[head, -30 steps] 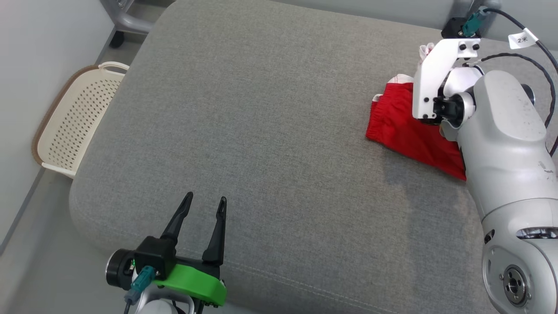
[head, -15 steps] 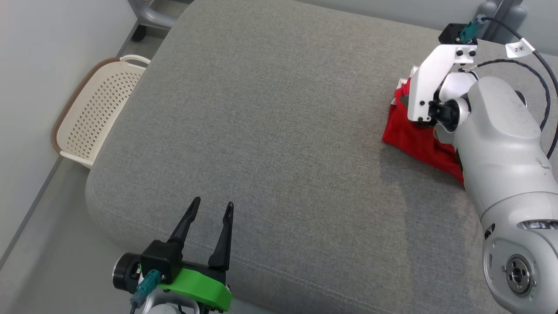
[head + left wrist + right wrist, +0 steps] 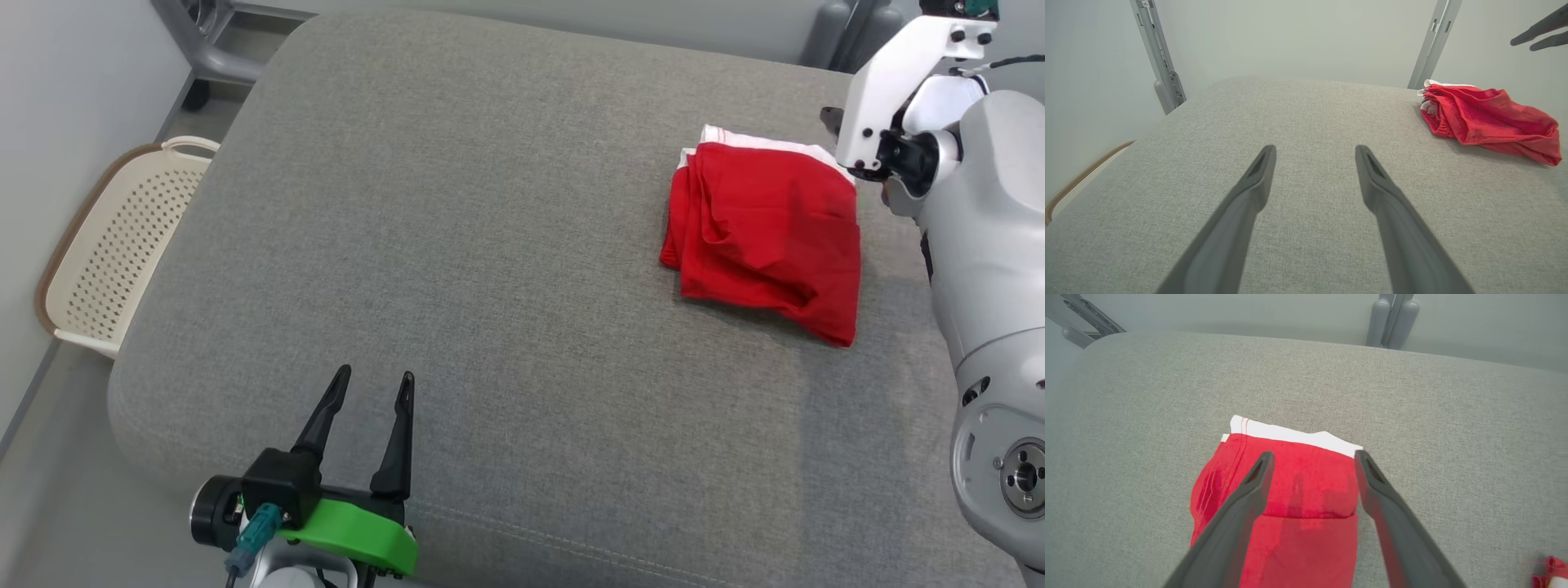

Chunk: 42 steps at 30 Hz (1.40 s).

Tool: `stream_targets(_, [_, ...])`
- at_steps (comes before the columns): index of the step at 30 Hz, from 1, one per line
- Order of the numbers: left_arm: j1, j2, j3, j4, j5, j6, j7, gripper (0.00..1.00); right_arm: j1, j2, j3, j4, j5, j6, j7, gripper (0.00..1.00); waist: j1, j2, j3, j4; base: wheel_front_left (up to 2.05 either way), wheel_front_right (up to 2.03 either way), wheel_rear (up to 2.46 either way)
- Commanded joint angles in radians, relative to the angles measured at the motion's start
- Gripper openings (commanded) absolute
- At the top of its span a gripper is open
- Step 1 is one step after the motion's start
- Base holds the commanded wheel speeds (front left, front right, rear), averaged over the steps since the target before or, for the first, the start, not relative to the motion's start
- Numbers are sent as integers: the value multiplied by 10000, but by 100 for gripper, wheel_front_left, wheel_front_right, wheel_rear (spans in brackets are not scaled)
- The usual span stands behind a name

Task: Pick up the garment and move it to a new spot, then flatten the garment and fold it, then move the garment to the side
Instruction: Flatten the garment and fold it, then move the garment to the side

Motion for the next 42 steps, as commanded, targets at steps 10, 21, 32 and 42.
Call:
stream_targets(10, [67,14,169,-69,136,-52,-27,100,1474,-412,-1271,-267,-353,-1,-191,100,0,0,-181,-622,0,0,0])
stream_targets(21, [-140,11,75,9,113,-118,-27,100,1808,343,-2178,-557,-773,-1,-218,81,0,0,43,-515,0,0,0])
stream_targets(32, [-139,8,37,30,75,-117,-27,100,2017,534,-3183,-766,-1418,-1,84,100,0,0,218,-131,0,0,0])
stream_targets(42, [-266,9,-100,42,82,-132,-27,100,2000,612,-4272,-961,-2173,-1,361,100,0,0,570,113,0,0,0])
